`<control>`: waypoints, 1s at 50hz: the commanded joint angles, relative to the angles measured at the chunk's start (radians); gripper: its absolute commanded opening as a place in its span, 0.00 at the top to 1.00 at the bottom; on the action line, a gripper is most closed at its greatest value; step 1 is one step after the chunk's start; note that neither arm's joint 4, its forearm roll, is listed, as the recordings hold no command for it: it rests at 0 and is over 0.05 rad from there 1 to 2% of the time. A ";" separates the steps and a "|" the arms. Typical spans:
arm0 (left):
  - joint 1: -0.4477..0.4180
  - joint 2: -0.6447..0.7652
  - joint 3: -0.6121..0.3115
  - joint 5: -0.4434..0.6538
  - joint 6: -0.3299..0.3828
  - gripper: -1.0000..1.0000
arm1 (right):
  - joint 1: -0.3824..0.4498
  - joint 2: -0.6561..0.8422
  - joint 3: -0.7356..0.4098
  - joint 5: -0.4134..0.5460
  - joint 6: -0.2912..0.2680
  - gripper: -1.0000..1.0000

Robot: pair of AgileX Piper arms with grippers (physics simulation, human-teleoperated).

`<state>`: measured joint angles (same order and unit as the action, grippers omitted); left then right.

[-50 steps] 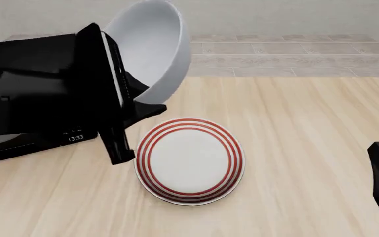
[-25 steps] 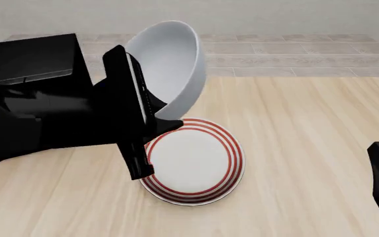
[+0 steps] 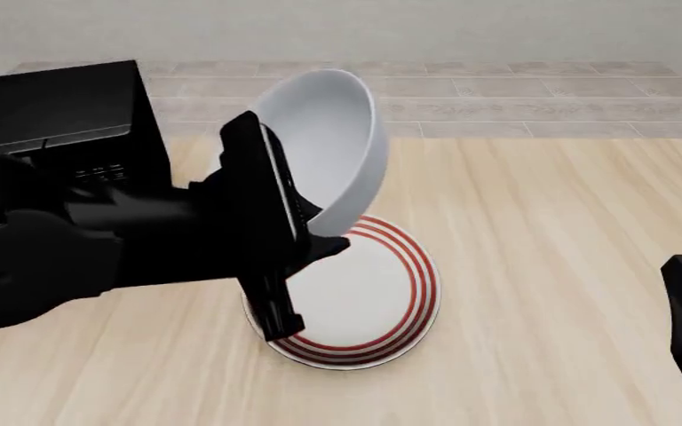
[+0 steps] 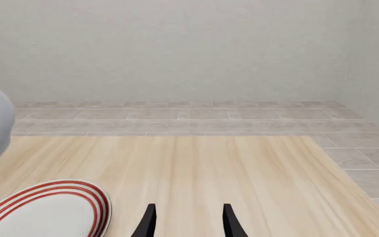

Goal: Pick up the white bowl and put it on the plate.

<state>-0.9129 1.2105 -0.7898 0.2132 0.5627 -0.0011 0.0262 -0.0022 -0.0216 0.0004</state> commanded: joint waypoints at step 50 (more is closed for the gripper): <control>-0.019 0.117 0.059 -0.102 -0.062 1.00 | 0.001 -0.008 -0.002 0.010 0.000 0.00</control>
<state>-0.9215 1.3119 -0.7186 0.1301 0.5170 -0.0011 0.0262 -0.0022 -0.0216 0.0003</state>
